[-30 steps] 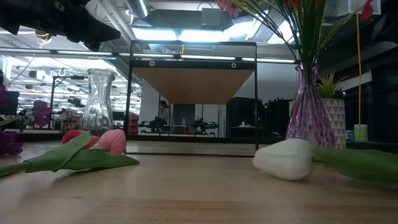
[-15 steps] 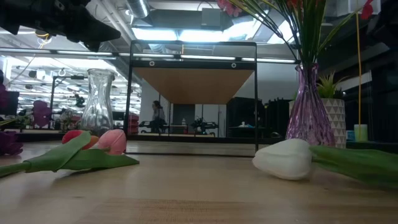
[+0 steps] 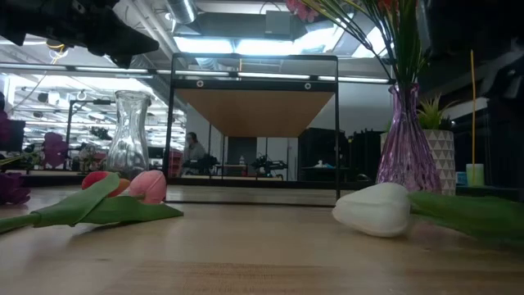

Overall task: Pick and place flowers into a vace then onto a shelf
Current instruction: Put the white tulip into the purple vase

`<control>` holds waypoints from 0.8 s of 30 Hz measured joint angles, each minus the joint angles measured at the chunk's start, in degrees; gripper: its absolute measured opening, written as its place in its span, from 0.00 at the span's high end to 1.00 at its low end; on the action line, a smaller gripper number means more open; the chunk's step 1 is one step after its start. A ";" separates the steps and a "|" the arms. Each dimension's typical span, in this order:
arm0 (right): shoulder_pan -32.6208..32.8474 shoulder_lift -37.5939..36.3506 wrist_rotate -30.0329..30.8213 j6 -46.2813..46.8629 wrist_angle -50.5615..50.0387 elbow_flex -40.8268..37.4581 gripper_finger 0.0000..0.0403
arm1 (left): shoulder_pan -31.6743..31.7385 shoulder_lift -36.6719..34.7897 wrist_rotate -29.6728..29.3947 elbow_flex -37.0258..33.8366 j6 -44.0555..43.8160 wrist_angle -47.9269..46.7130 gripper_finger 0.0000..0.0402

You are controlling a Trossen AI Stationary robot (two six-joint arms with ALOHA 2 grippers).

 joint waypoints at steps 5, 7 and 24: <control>-0.56 -0.37 -0.95 -0.57 6.30 -2.71 0.41 | 0.00 0.00 -0.01 -0.01 0.00 -0.01 0.99; -1.22 -0.60 -3.12 -0.57 8.16 -3.88 0.43 | 0.00 0.00 0.00 -0.01 0.01 -0.01 0.99; -2.50 0.09 -7.60 1.04 5.16 -1.13 0.77 | 0.00 0.00 0.01 -0.01 0.01 -0.49 0.99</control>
